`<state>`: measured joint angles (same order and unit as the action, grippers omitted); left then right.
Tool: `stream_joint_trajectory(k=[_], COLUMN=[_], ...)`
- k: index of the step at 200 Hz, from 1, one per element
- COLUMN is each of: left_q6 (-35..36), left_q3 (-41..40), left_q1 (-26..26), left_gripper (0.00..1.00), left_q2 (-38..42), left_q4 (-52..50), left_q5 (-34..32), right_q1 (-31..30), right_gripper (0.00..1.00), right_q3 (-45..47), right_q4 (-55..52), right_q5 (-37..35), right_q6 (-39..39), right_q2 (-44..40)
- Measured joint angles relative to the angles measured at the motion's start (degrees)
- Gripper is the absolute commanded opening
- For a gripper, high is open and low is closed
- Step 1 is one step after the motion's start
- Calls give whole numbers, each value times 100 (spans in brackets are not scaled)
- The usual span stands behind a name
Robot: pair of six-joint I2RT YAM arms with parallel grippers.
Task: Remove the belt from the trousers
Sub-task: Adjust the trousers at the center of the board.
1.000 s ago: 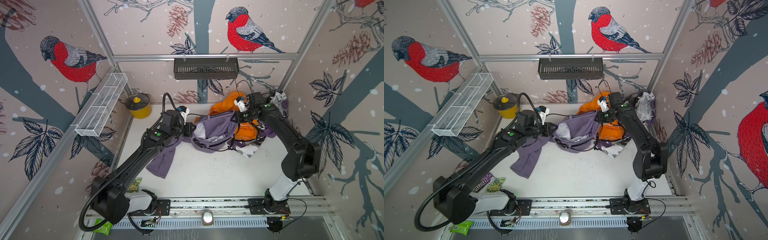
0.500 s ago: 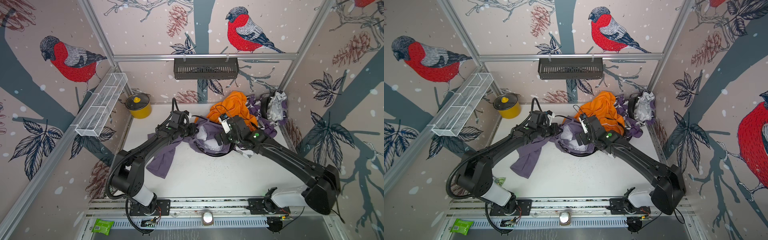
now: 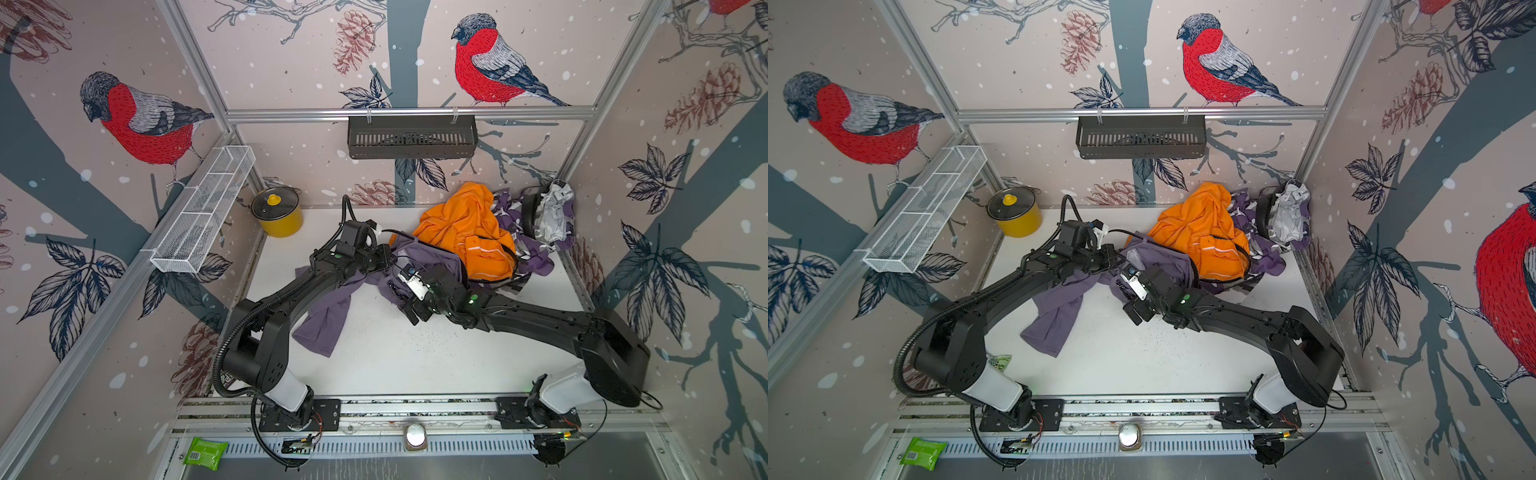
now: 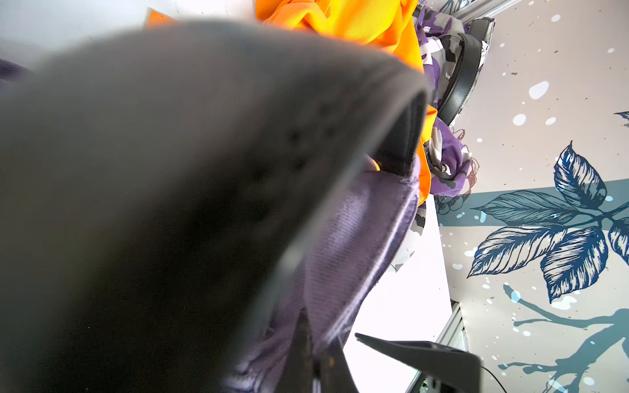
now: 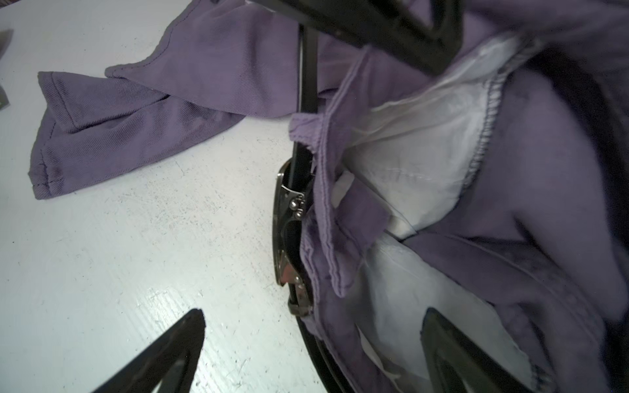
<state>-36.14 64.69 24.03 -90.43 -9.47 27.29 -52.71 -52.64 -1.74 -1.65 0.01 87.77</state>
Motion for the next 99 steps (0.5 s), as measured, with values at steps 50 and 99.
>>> stream_joint_trajectory(k=[50, 99], left_q6=[-118, -203], left_q3=[42, -59], left_q1=[-22, -155], left_gripper=[0, 36], left_q2=[0, 118], left_q4=[15, 50], left_q5=[114, 254], right_q1=[87, 273], right_gripper=[97, 24], right_q3=[48, 46], right_q4=[546, 1091], right_q5=[-24, -129], right_q6=[-267, -323], right_q2=[745, 920])
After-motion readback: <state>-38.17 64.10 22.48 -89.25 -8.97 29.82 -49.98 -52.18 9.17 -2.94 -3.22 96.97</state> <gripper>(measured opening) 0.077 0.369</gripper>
